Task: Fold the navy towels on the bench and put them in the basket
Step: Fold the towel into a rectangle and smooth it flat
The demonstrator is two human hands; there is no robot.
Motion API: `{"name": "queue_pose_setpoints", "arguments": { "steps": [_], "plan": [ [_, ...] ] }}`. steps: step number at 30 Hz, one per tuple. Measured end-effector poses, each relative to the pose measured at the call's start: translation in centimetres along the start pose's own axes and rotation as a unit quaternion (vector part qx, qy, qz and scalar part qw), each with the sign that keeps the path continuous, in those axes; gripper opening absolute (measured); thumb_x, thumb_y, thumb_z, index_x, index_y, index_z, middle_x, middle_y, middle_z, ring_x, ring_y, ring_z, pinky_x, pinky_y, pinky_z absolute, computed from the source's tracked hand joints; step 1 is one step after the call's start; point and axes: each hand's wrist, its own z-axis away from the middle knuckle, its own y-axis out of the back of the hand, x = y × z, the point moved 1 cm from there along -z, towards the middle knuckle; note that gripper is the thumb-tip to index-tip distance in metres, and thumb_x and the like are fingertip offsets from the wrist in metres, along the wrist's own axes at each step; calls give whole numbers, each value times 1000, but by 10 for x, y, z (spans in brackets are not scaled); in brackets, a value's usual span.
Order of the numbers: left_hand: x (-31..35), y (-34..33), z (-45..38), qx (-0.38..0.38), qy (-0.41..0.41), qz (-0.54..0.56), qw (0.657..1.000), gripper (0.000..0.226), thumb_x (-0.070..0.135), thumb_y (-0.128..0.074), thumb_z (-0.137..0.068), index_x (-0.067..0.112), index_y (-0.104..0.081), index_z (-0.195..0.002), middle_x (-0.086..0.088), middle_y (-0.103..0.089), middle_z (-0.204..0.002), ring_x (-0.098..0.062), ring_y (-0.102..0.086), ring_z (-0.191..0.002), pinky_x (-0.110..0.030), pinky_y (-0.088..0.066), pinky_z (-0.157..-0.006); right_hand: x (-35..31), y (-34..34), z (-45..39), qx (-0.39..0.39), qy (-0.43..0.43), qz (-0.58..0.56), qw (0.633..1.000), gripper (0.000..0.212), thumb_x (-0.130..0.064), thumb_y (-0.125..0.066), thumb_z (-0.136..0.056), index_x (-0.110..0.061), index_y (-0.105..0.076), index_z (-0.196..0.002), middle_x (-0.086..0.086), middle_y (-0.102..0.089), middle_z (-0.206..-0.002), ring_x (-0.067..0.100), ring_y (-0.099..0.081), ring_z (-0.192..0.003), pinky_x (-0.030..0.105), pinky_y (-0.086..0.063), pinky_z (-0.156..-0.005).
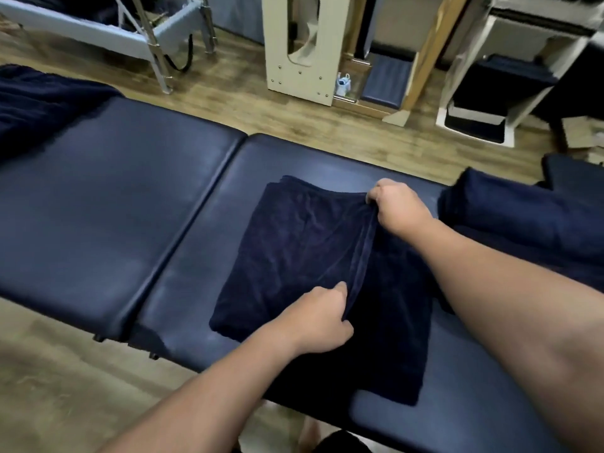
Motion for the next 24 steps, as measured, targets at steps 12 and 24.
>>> {"name": "queue_pose_setpoints", "arguments": {
  "steps": [12, 24],
  "plan": [
    [53, -67, -24, -153, -60, 5, 986, 18, 17, -65, -90, 10, -59, -107, -7, -67, -101, -26, -66, -90, -39, -57, -76, 71, -18, 97, -82, -104, 61, 989, 31, 0, -50, -89, -13, -68, -110, 5, -52, -110, 30, -52, -104, 42, -51, -83],
    [-129, -25, 17, 124, 36, -293, 947, 82, 68, -10, -98, 18, -7, -163, -11, 4, -170, -31, -3, -157, -55, -23, -121, -58, -87, 156, -168, -151, -57, 973, 70, -71, -23, -98, -49, 9, -156, 5, 23, -167, 43, 23, -150, 69, 3, -117]
  ]
}}
